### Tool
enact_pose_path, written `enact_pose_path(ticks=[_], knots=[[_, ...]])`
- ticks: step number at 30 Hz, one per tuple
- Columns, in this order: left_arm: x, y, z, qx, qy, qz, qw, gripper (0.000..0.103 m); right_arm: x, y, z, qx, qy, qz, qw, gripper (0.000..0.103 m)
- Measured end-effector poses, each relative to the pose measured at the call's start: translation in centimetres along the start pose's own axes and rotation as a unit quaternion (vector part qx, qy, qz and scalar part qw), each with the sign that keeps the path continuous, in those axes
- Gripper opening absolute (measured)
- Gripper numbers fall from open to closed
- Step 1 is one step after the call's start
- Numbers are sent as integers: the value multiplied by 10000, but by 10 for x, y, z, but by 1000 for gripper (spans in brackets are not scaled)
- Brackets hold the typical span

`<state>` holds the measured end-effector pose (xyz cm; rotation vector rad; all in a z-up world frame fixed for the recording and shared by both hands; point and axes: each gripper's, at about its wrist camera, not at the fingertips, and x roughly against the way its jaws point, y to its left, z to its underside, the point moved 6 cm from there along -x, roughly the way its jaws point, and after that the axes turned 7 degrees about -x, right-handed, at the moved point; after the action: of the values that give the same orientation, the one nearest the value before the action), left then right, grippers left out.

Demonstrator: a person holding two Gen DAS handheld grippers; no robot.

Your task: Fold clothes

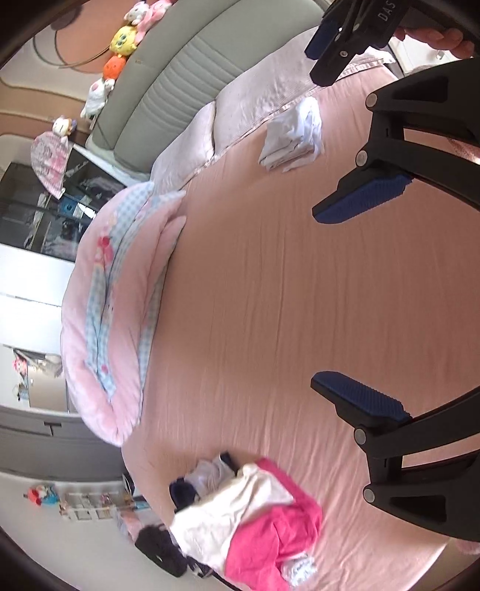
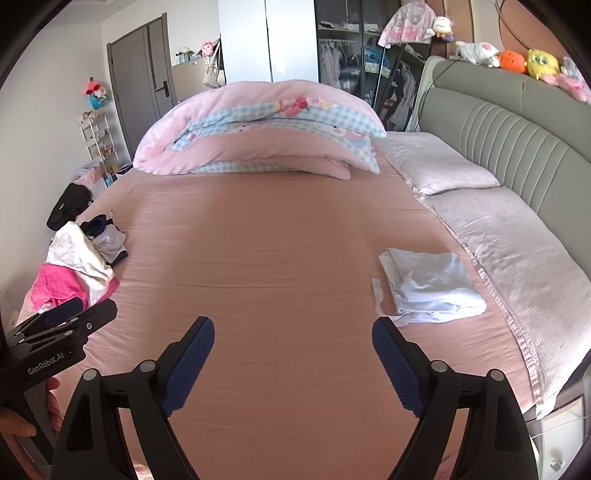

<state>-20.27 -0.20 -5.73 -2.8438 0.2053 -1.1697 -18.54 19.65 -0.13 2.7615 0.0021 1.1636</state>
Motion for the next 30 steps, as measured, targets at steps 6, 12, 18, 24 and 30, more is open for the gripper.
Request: enact_pose_path(ticks=[6, 12, 18, 24, 30], knots=[[31, 28, -8, -68, -231, -191, 9995, 82, 15, 35, -1, 64, -132, 26, 9999, 90], [45, 47, -5, -24, -239, -340, 9991, 82, 26, 61, 3, 199, -171, 48, 9996, 103], [73, 59, -2, 128, -360, -499, 9980, 82, 43, 69, 9, 96, -179, 18, 9998, 103], [115, 55, -2, 19, -580, -774, 9953, 82, 76, 56, 7, -196, -397, 185, 9988, 103], [138, 44, 20, 77, -558, -711, 9959, 82, 98, 47, 27, -166, -425, 222, 9987, 103]])
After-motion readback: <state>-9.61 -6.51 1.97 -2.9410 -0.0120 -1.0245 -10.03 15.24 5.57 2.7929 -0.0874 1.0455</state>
